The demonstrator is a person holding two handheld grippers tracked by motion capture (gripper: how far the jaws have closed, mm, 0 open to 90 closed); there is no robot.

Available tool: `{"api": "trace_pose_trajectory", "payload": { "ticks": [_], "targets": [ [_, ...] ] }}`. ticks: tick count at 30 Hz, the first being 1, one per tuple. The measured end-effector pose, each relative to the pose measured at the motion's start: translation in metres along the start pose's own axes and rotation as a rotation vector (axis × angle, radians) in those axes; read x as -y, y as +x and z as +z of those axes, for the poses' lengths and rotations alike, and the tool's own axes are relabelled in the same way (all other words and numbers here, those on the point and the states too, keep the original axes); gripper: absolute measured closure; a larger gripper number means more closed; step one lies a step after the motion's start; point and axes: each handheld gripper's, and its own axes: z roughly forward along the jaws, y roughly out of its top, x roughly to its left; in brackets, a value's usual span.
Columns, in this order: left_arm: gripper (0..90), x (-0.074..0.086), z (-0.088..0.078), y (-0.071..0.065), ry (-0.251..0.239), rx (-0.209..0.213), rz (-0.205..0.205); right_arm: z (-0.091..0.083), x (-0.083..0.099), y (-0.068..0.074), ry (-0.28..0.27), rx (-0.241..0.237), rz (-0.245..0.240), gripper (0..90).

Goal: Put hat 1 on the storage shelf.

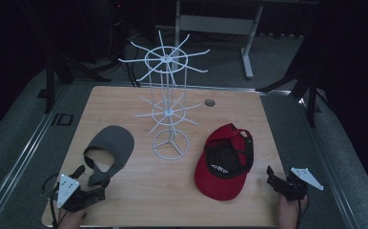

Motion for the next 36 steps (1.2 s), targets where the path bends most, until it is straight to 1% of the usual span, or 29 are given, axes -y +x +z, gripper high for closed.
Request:
{"api": "trace_pose_trajectory", "payload": {
  "ticks": [4, 7, 8, 11, 12, 13, 15, 16, 20, 21, 23, 25, 26, 28, 29, 30, 31, 32, 33, 34, 35, 36],
  "targets": [
    [2.9, 0.000, 0.000, 0.000, 0.001, -0.001, 0.002, 0.000, 0.000, 0.001, 0.006, -0.003, -0.014, 12.8],
    [2.9, 0.000, 0.000, 0.000, 0.000, -0.003, -0.001, 0.001, 0.000, 0.002, 0.010, 0.005, -0.023, 13.3],
    [2.9, 0.000, -0.001, 0.000, -0.002, -0.005, -0.006, 0.001, 0.000, 0.004, 0.020, 0.003, -0.037, 13.3],
    [3.0, 0.000, -0.001, 0.001, -0.002, -0.007, -0.012, 0.002, -0.001, 0.004, 0.033, -0.016, -0.042, 13.3],
    [2.9, 0.000, -0.001, 0.001, -0.002, -0.007, -0.012, 0.003, -0.001, 0.005, 0.044, -0.022, -0.039, 13.3],
    [2.9, -0.001, -0.001, 0.002, -0.004, -0.008, -0.016, 0.003, -0.003, 0.005, 0.054, -0.037, -0.029, 13.3],
    [2.9, -0.001, -0.001, 0.002, -0.003, -0.008, -0.017, 0.003, -0.008, 0.005, 0.068, -0.073, -0.012, 13.3],
    [2.9, -0.001, -0.001, 0.002, -0.002, -0.006, -0.017, 0.003, -0.011, 0.006, 0.073, -0.082, -0.010, 13.3],
    [2.9, -0.001, -0.002, 0.001, -0.005, -0.004, -0.015, 0.003, -0.026, 0.010, 0.098, -0.112, -0.019, 13.3],
    [2.9, -0.002, -0.002, 0.001, -0.004, -0.006, -0.014, 0.003, -0.030, 0.011, 0.086, -0.118, -0.024, 13.3],
    [2.9, -0.002, -0.002, 0.001, 0.008, -0.011, -0.015, 0.002, -0.038, 0.014, 0.081, -0.123, -0.035, 13.1],
    [2.9, -0.002, -0.001, 0.001, 0.029, -0.015, -0.007, 0.003, -0.046, 0.018, 0.076, -0.127, -0.050, 12.7],
    [2.9, -0.002, 0.000, 0.000, 0.037, -0.010, -0.004, 0.004, -0.050, 0.019, 0.080, -0.137, -0.051, 12.7],
    [2.9, -0.001, 0.000, -0.002, 0.043, 0.011, -0.003, 0.006, -0.057, 0.024, 0.092, -0.142, -0.068, 12.6],
    [3.0, -0.002, 0.001, -0.004, 0.048, 0.016, 0.006, 0.008, -0.060, 0.026, 0.097, -0.156, -0.071, 12.6],
    [3.0, -0.002, 0.001, -0.005, 0.048, 0.029, 0.013, 0.009, -0.063, 0.027, 0.106, -0.175, -0.070, 12.6],
    [2.9, -0.002, 0.001, -0.005, 0.048, 0.029, 0.013, 0.009, -0.063, 0.027, 0.106, -0.175, -0.070, 12.6],
    [2.9, -0.003, 0.002, -0.009, 0.049, 0.054, 0.007, 0.013, -0.069, 0.032, 0.112, -0.172, -0.053, 12.5],
    [2.9, -0.003, 0.002, -0.009, 0.049, 0.054, 0.007, 0.014, -0.070, 0.033, 0.123, -0.179, -0.058, 11.8],
    [2.9, -0.004, 0.002, -0.012, 0.044, 0.068, -0.007, 0.017, -0.073, 0.037, 0.132, -0.186, -0.070, 11.0],
    [2.9, -0.004, 0.002, -0.014, 0.046, 0.071, -0.009, 0.018, -0.074, 0.038, 0.129, -0.199, -0.079, 10.9],
    [2.9, -0.004, 0.002, -0.016, 0.050, 0.069, -0.002, 0.020, -0.075, 0.041, 0.137, -0.216, -0.097, 10.9]
  ]
}}
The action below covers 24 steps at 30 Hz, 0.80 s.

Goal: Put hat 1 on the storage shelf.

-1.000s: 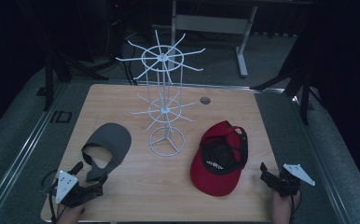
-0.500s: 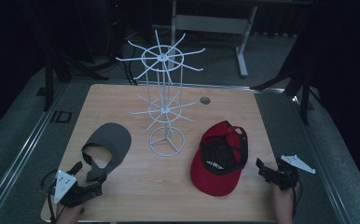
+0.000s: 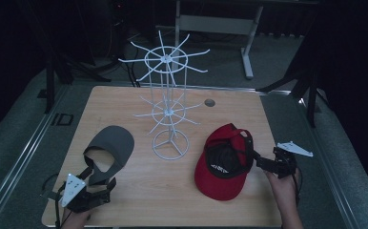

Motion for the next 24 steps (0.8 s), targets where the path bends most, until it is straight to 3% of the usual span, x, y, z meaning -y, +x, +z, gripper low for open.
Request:
{"api": "trace_pose_trajectory", "payload": {
  "ticks": [2, 5, 8, 16, 19, 24],
  "targets": [
    [2.9, 0.000, 0.001, -0.003, 0.000, 0.003, 0.010, 0.007, -0.003, 0.004, 0.045, -0.017, -0.008, 13.1],
    [3.6, 0.000, 0.002, -0.006, 0.008, 0.007, 0.018, 0.019, -0.005, 0.009, 0.069, -0.031, -0.023, 13.9],
    [4.2, -0.001, 0.002, -0.009, 0.012, 0.023, 0.025, 0.030, -0.007, 0.009, 0.083, -0.075, 0.001, 18.0],
    [4.3, -0.003, 0.001, -0.010, 0.017, 0.033, -0.004, 0.061, -0.002, 0.007, 0.149, -0.035, 0.053, 16.5],
    [4.3, -0.003, 0.002, -0.011, 0.026, 0.034, -0.011, 0.069, 0.001, 0.010, 0.172, -0.047, 0.069, 16.4],
    [4.3, -0.004, 0.002, -0.013, 0.024, 0.040, -0.002, 0.077, 0.003, 0.022, 0.187, -0.038, 0.014, 19.0]
  ]
}}
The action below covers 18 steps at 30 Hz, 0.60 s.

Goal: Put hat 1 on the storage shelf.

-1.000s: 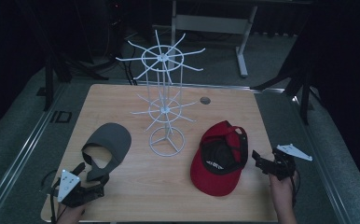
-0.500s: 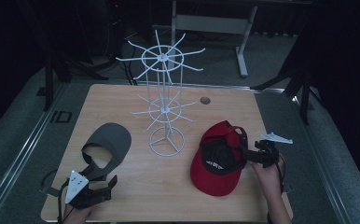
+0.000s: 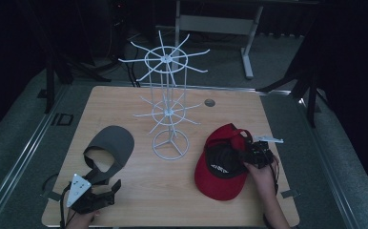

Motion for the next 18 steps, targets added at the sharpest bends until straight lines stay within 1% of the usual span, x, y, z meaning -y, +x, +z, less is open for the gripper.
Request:
{"api": "trace_pose_trajectory", "payload": {
  "ticks": [1, 3, 5, 6, 8, 11, 12, 13, 14, 15, 17, 18],
  "targets": [
    [4.3, 0.000, 0.000, 0.000, 0.001, -0.001, 0.002, 0.002, 0.000, 0.003, 0.007, 0.007, -0.016, 20.4],
    [4.3, 0.000, 0.000, 0.000, 0.010, 0.003, 0.005, 0.005, 0.001, 0.007, 0.017, 0.012, -0.040, 28.8],
    [4.3, 0.000, 0.001, 0.000, 0.013, 0.001, 0.002, 0.007, 0.001, 0.011, 0.031, 0.029, -0.074, 33.6],
    [4.3, 0.001, 0.001, 0.000, 0.014, 0.002, 0.001, 0.008, 0.002, 0.012, 0.039, 0.029, -0.079, 37.1],
    [4.3, 0.001, 0.001, 0.000, 0.022, 0.002, 0.001, 0.010, 0.002, 0.014, 0.054, 0.032, -0.102, 40.9],
    [4.3, 0.001, 0.001, 0.000, 0.021, 0.002, -0.001, 0.011, 0.002, 0.018, 0.057, 0.036, -0.126, 58.6],
    [4.3, 0.001, 0.001, 0.000, 0.021, 0.002, -0.002, 0.010, 0.002, 0.018, 0.058, 0.031, -0.130, 65.9],
    [4.3, 0.001, 0.001, 0.000, 0.021, 0.002, -0.001, 0.010, 0.003, 0.018, 0.053, 0.034, -0.133, 76.3],
    [4.3, 0.001, 0.001, 0.000, 0.023, 0.002, -0.001, 0.008, 0.003, 0.019, 0.045, 0.030, -0.135, 80.3],
    [4.3, 0.001, 0.001, 0.000, 0.024, 0.002, -0.002, 0.007, 0.003, 0.019, 0.041, 0.033, -0.137, 82.2],
    [4.3, 0.001, 0.001, 0.000, 0.028, 0.004, -0.004, 0.004, 0.003, 0.021, 0.025, 0.047, -0.157, 83.5],
    [4.3, 0.001, 0.001, 0.000, 0.028, 0.003, -0.003, 0.002, 0.003, 0.022, 0.012, 0.044, -0.162, 83.7]
  ]
}}
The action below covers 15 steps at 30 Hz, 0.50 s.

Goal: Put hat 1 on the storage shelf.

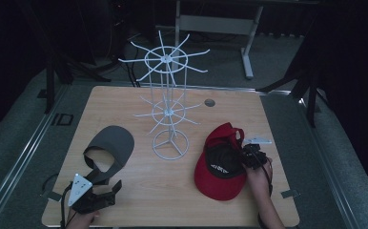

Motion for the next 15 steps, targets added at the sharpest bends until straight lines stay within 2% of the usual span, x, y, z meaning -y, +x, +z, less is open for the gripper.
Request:
{"api": "trace_pose_trajectory", "payload": {
  "ticks": [3, 7, 15],
  "targets": [
    [4.4, 0.000, 0.000, 0.000, 0.002, 0.000, -0.001, -0.007, -0.003, 0.000, -0.030, 0.005, -0.010, 83.9],
    [4.4, 0.000, 0.001, 0.000, 0.007, 0.003, -0.008, -0.021, -0.009, -0.002, -0.075, 0.007, 0.004, 84.1],
    [4.4, 0.000, 0.001, -0.003, 0.016, 0.009, 0.008, -0.053, -0.026, 0.000, -0.172, 0.000, -0.005, 84.1]
  ]
}}
